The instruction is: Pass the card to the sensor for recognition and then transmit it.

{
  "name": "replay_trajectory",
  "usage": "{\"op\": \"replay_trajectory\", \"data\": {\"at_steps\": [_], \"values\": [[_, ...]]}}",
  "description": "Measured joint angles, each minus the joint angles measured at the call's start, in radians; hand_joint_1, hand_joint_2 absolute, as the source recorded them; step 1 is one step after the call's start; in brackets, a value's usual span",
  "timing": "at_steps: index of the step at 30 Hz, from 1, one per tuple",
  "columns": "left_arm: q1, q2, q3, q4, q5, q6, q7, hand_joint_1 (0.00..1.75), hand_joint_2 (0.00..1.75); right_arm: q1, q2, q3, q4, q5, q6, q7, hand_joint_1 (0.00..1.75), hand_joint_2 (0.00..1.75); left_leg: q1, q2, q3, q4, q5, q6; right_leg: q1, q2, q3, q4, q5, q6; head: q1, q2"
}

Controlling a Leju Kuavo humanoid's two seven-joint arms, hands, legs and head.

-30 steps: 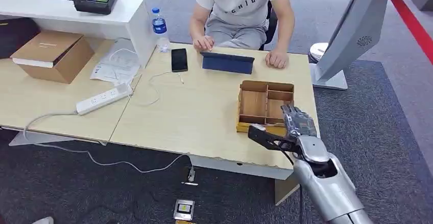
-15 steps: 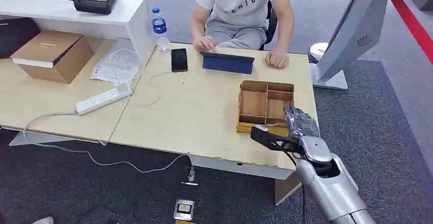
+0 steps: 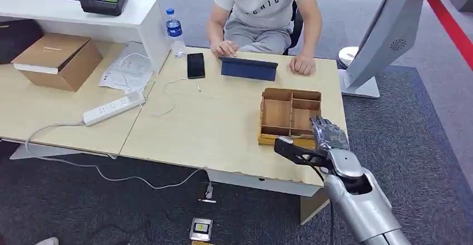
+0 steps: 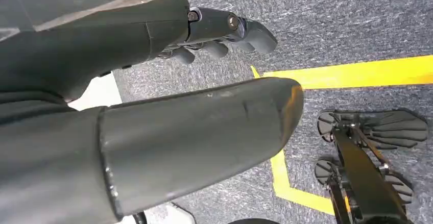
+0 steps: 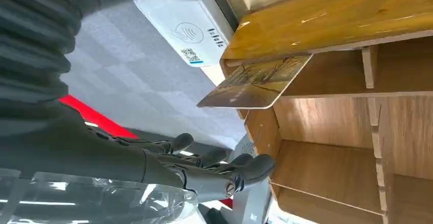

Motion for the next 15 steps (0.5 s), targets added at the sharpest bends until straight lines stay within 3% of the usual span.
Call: {"op": "replay_trajectory", "data": {"at_steps": [15], "values": [[0.0,0.0,0.0,0.0,0.001,0.003,0.002,0.0,0.0,0.005,-0.006,0.003,-0.001,0.016,0.002,0.006,1.75,1.75,0.0,0.0,0.0,0.0,0.0,0.0,0.0,0.0,0.0,0.0,0.0,0.0,0.0,0.0]]}}
